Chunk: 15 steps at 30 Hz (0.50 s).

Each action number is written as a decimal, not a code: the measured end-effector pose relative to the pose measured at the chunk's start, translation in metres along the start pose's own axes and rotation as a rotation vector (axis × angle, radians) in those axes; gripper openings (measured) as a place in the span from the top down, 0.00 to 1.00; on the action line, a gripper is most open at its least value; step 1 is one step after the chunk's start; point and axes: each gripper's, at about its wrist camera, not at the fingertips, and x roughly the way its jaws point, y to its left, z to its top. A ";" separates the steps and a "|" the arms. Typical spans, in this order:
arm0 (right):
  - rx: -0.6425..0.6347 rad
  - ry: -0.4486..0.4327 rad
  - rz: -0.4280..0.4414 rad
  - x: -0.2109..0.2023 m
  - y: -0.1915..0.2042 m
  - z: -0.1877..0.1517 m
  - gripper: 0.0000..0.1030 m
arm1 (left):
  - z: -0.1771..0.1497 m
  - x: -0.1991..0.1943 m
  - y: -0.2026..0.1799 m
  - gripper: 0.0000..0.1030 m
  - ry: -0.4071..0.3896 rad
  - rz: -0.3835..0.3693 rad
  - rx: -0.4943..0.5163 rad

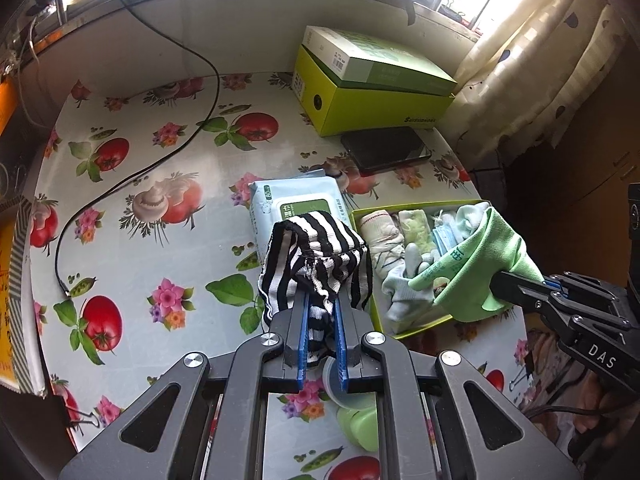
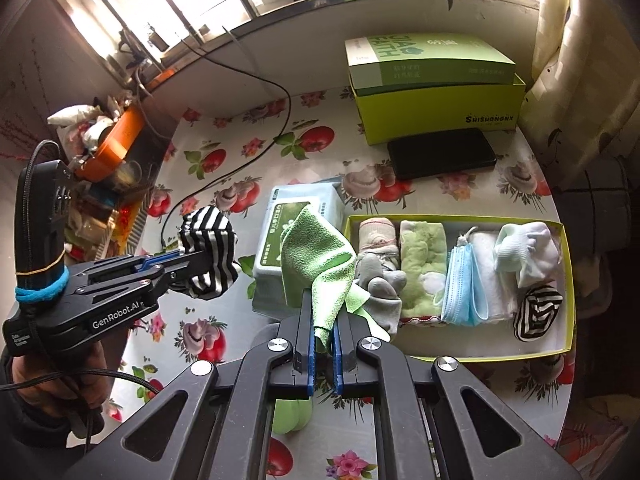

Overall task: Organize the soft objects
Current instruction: 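Carry the striped cloth with the left tool while the right tool carries the green cloth to the tray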

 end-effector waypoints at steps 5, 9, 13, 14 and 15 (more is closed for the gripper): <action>0.032 -0.007 -0.016 -0.003 -0.016 -0.003 0.94 | 0.005 0.005 -0.014 0.89 0.007 -0.011 0.030; 0.060 -0.013 -0.031 -0.007 -0.030 -0.007 0.94 | 0.009 0.010 -0.025 0.89 0.016 -0.018 0.050; 0.088 -0.018 -0.046 -0.011 -0.044 -0.010 0.94 | 0.011 0.015 -0.035 0.89 0.023 -0.025 0.070; 0.095 -0.019 -0.050 -0.012 -0.047 -0.011 0.94 | 0.012 0.016 -0.038 0.89 0.025 -0.027 0.076; 0.103 -0.020 -0.054 -0.012 -0.051 -0.012 0.94 | 0.013 0.017 -0.041 0.89 0.026 -0.028 0.080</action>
